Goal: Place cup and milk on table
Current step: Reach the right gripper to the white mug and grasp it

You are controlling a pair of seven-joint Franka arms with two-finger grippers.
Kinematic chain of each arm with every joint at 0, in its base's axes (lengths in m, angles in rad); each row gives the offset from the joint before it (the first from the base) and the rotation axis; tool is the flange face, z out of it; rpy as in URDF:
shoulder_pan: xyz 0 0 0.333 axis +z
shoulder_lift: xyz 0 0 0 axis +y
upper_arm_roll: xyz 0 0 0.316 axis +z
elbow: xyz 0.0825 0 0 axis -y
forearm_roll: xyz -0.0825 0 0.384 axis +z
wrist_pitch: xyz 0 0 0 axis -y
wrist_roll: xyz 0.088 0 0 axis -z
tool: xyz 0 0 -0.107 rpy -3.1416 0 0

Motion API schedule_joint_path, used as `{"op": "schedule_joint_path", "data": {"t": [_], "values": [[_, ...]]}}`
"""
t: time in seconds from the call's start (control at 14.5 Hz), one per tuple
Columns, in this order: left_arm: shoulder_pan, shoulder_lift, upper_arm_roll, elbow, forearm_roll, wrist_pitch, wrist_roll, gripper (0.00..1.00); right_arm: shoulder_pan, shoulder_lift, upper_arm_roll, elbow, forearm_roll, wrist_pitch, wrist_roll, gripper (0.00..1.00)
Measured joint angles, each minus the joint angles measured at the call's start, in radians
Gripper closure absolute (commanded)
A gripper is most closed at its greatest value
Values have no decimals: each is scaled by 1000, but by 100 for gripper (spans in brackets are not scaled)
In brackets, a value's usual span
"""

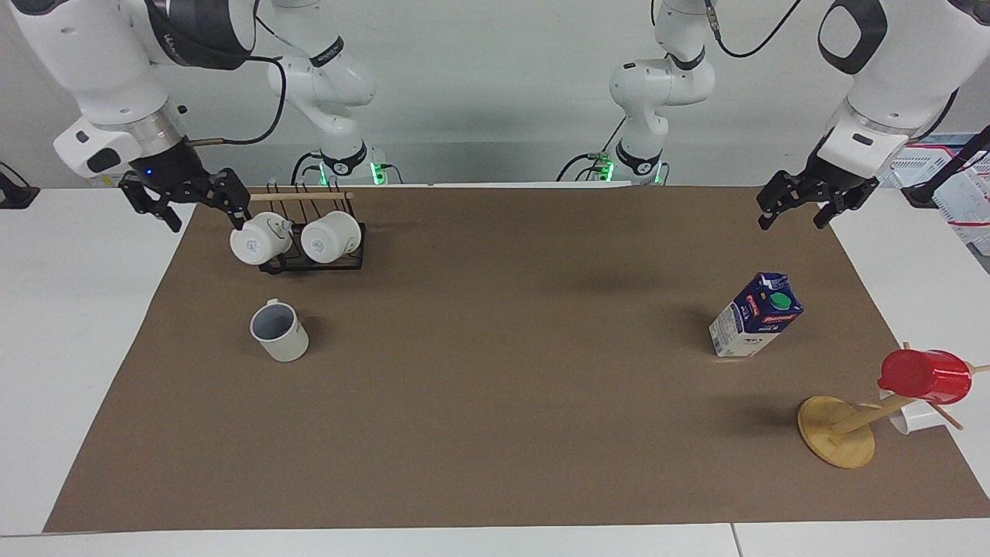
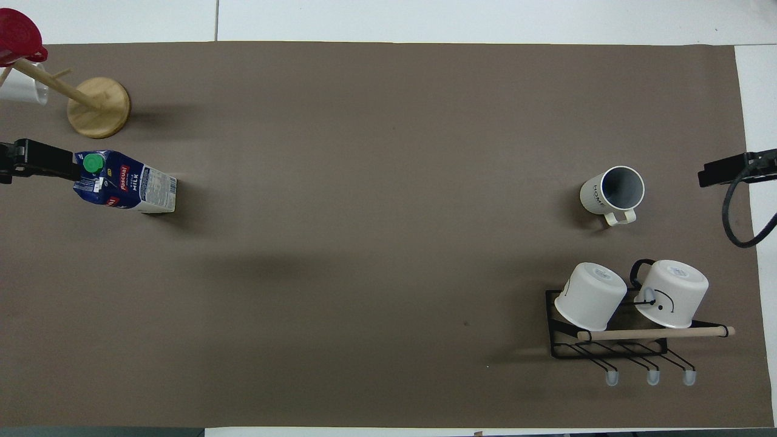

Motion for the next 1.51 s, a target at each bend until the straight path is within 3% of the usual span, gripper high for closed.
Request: {"op": "schedule_joint_path", "data": {"t": [0.48,0.76,1.31,1.51], "values": [[1,0,1,-1,0,15,0,0,-27,150,0,-106,32,293,-138,0],[2,0,2,-2,0,17,0,0,-19,178,2,-226,42,451,-226,0],[14,-8,4,-43,0,18,16,0,-8,223,6,-289,94,584,-328,0],[14,-23,4,-75,0,38,34,0,0,244,9,-297,96,591,-332,5]]}}
